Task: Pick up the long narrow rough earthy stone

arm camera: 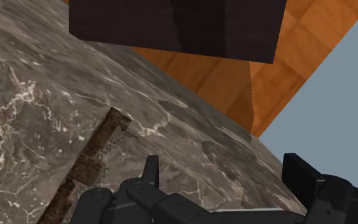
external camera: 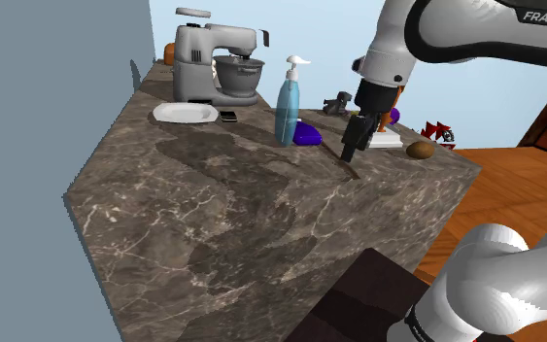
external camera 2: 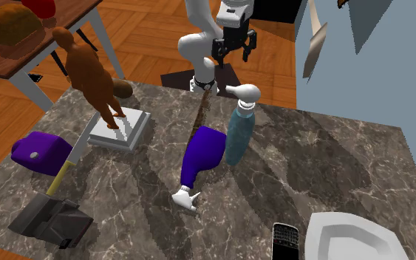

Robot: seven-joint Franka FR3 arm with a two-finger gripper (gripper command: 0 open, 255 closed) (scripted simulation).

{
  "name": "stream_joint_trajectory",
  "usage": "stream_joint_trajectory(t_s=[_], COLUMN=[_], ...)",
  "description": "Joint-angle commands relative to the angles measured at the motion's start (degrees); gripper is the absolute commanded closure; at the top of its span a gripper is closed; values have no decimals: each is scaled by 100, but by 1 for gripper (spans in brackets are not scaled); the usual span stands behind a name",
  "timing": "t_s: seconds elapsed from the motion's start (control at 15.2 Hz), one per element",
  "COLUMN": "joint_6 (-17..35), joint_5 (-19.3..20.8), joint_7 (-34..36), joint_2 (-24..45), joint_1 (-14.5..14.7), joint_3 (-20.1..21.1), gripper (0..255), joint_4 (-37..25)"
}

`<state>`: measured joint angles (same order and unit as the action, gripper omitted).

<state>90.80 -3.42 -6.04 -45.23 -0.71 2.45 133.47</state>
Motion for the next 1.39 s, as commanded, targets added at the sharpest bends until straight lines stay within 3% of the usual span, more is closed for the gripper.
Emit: stream_joint_trajectory(t_s=[0.0,0.99,1.32], joint_6=[0,1148,1493], joint_5=[0,253,259], joint_7=[0,1489,1556], joint_2=[0,2490,2618], joint_1=[0,-1192,-1246], joint_3=[0,-578,-624], gripper=[0,0,0], joint_4=[0,-1174,-947])
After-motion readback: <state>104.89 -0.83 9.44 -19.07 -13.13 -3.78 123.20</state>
